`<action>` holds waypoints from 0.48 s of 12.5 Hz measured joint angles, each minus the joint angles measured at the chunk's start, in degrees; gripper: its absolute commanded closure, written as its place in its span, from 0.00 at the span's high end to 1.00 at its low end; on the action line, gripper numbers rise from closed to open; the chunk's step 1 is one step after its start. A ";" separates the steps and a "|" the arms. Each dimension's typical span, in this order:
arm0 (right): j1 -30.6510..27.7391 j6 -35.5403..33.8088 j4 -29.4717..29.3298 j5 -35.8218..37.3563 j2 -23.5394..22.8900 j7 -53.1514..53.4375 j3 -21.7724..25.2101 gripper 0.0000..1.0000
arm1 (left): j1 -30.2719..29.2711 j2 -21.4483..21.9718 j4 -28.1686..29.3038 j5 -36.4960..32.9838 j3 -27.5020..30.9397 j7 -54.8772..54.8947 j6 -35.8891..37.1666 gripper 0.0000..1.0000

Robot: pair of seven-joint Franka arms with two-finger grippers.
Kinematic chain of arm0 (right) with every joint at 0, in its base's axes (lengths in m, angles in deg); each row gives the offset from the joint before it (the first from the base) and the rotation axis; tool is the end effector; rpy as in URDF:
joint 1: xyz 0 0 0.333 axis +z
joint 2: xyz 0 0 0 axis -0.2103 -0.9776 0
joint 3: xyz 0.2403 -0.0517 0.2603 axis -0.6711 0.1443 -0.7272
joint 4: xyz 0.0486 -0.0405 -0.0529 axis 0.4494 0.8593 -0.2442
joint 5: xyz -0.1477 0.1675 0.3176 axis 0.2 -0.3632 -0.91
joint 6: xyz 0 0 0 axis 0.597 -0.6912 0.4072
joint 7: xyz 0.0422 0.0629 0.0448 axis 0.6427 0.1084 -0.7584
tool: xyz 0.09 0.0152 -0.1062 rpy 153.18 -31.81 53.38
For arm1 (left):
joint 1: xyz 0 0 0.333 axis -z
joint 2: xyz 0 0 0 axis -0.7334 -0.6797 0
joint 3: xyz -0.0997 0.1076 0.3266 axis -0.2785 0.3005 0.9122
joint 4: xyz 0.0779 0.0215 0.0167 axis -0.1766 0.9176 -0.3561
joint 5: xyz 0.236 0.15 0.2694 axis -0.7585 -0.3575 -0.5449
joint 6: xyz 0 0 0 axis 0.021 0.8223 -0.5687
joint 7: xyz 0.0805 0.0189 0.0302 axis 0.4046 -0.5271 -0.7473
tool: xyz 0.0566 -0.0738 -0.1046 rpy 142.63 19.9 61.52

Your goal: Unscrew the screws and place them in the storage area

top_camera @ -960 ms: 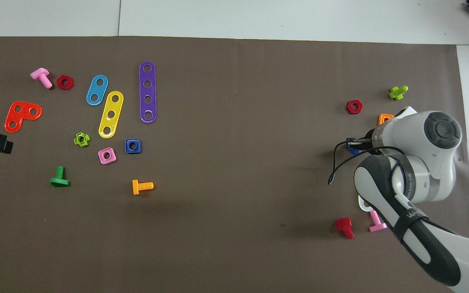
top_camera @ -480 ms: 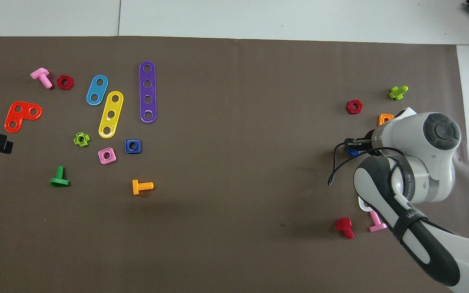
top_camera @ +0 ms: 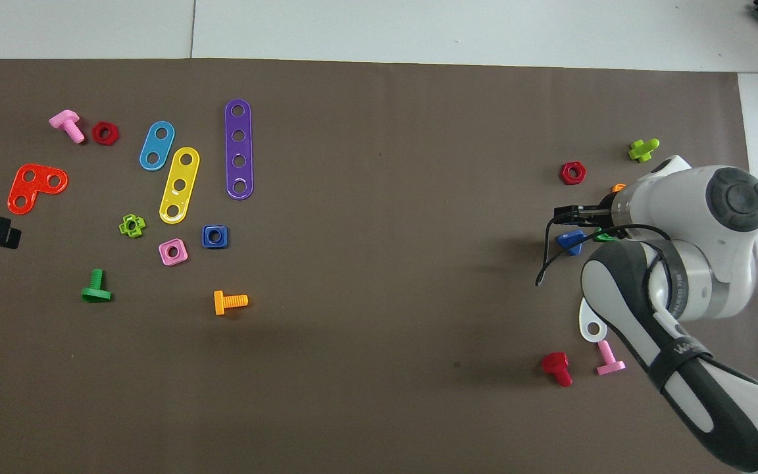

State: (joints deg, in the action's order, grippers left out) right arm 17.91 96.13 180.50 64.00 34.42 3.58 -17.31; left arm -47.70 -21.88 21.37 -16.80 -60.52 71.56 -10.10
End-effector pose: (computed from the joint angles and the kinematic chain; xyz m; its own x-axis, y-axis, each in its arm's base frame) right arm 0.5917 0.0246 0.3787 0.9893 -0.0778 0.1236 -0.0764 -0.9970 -0.0156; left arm 0.5222 0.0016 0.6597 0.9859 -0.1617 -0.0425 -0.1609 -0.9868 0.0205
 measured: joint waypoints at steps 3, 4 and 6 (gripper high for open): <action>-0.88 -9.45 -6.28 0.02 2.70 1.89 0.33 1.00 | 0.00 0.00 0.00 0.00 0.00 0.00 0.00 1.00; -1.60 -12.99 -8.14 0.02 4.12 1.93 0.36 1.00 | 0.00 0.00 0.00 0.00 0.00 0.00 0.00 1.00; -3.25 -20.86 -11.19 0.04 7.48 1.94 0.45 1.00 | 0.00 0.00 0.00 0.00 0.00 0.00 0.00 1.00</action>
State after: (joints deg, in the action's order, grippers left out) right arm 14.67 75.27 169.31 64.04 41.91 5.52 -16.86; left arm -47.70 -21.88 21.37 -16.80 -60.52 71.56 -10.10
